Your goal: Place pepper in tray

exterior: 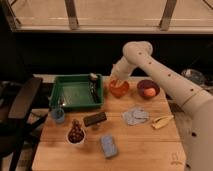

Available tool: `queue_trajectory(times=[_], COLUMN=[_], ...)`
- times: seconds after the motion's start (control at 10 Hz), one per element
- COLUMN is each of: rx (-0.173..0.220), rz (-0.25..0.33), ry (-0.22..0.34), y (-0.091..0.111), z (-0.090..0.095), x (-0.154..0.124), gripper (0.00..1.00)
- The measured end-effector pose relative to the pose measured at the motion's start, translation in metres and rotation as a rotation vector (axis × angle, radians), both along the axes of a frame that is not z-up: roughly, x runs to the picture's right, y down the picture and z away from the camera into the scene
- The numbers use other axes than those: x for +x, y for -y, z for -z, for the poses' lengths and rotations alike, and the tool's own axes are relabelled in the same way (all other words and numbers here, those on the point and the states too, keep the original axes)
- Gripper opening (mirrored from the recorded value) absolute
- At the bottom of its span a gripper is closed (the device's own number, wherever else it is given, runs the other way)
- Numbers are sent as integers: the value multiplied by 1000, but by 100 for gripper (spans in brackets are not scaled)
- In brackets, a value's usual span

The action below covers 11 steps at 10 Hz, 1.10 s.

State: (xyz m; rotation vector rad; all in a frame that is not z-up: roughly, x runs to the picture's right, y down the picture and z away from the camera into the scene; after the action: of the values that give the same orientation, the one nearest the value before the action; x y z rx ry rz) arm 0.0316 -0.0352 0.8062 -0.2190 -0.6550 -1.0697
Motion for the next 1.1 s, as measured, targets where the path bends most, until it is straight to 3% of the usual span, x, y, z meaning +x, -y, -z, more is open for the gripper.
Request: queue_trajectory(times=[0.6, 0.9, 1.1], rx=[11, -20, -55], rz=[133, 139, 128], ry=[244, 343, 379], y=[11, 12, 1], z=[-11, -17, -31], x=[-129, -158, -163], gripper=[0, 0, 0])
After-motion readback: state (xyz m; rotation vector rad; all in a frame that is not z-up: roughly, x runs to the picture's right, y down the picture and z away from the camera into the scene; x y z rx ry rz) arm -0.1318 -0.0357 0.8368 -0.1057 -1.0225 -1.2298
